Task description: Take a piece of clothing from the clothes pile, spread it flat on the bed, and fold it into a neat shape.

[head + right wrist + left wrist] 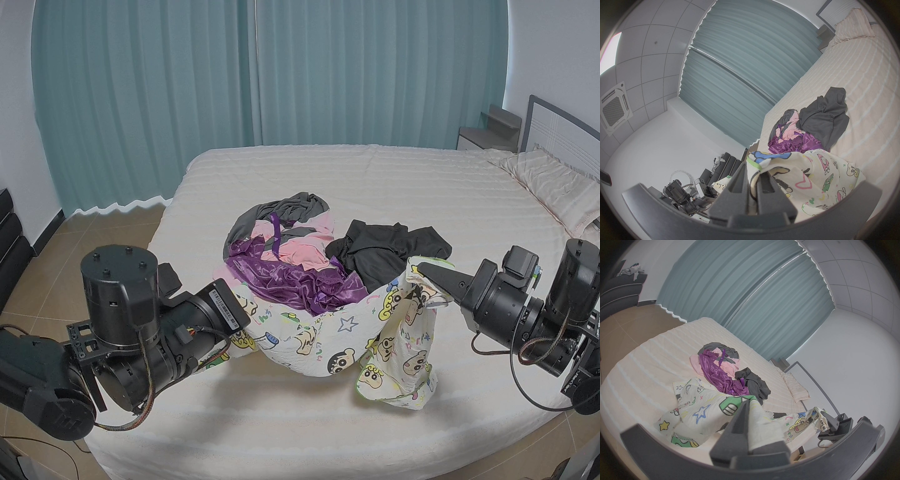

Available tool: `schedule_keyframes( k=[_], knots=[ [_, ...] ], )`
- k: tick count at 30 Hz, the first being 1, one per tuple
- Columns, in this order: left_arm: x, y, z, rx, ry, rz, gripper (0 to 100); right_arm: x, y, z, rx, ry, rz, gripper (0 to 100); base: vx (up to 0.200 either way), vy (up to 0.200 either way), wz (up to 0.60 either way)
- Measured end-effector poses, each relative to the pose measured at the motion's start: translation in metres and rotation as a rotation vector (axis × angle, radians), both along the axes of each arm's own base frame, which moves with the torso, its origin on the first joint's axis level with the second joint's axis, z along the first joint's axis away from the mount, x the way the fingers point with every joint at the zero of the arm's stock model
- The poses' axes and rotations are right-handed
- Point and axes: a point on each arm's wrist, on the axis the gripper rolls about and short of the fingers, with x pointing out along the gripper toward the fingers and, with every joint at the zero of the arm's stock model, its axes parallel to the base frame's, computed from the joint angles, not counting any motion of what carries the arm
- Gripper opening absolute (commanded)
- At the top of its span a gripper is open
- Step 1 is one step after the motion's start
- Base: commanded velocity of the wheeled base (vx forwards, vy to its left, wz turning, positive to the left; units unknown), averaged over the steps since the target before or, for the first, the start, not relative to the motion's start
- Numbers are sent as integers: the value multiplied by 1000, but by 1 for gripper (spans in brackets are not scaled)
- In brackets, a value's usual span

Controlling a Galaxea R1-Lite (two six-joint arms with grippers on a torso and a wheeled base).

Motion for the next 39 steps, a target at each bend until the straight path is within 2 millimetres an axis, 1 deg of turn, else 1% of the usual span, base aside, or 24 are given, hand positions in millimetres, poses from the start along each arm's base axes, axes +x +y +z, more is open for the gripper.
schedule_keyframes(
  k=[9,21,39],
  knots=[
    [1,-1,2,-9,-6,1,0,3,-5,-1,0,-2,-23,0,0,-200,0],
    [-1,-5,7,-35,-38,-16,0,3,-6,-2,-2,1,-28,0,0,-200,0],
    [-4,-8,6,-37,-39,-30,0,5,-10,0,2,-3,-46,0,0,-200,0]
  ],
)
